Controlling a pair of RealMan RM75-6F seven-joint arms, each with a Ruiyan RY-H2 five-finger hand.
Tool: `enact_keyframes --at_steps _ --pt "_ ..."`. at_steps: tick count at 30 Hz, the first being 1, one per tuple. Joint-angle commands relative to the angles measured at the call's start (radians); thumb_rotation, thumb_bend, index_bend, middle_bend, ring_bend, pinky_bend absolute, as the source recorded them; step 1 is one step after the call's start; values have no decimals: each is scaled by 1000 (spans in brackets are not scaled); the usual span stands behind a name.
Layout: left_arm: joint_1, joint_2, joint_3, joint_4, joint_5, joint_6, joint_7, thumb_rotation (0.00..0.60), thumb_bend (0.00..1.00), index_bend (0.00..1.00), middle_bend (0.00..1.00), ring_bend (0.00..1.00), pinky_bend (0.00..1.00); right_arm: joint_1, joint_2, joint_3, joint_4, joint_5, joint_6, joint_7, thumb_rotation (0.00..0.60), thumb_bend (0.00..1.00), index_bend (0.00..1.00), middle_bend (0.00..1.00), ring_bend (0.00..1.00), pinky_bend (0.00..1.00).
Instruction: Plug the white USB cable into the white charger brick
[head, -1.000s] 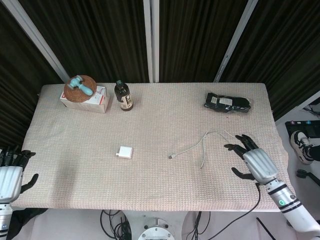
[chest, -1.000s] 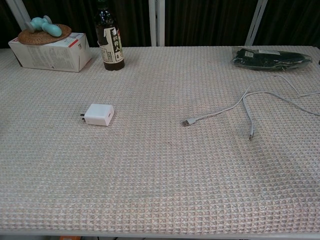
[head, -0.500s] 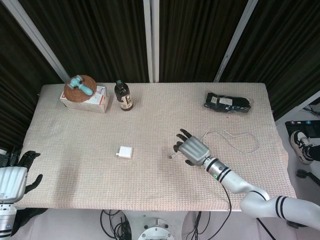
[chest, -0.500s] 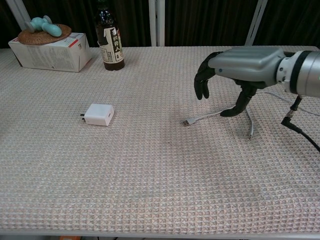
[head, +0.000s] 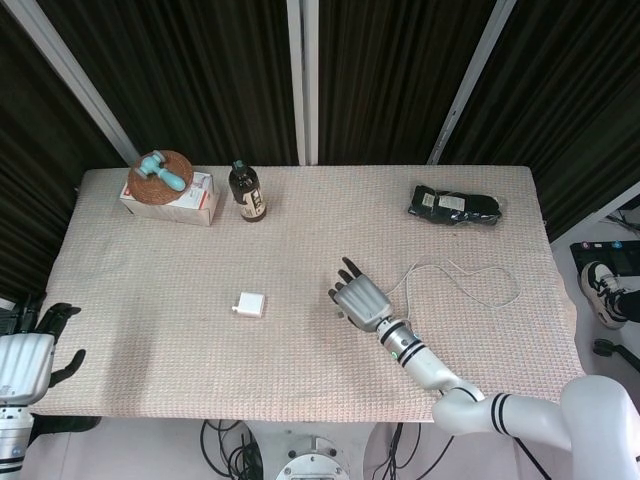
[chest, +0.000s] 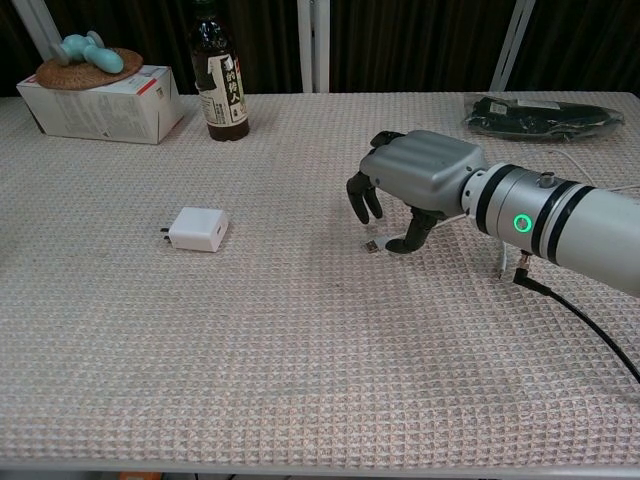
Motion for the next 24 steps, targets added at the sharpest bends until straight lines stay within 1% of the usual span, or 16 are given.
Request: enact_keyframes --at_steps 1,13,24 --pt "0 -2 0 2 -1 -1 -1 600 231 263 230 34 0 -1 -12 -4 14 3 7 8 600 216 478 442 191 75" --pt "-6 -5 0 9 0 -9 -11 600 231 263 230 34 0 -14 -49 -16 48 5 44 21 600 231 507 466 219 78" --pt "-5 -6 2 13 1 -8 -17 600 231 263 230 34 0 -15 -64 -19 66 27 40 8 600 246 511 468 219 78"
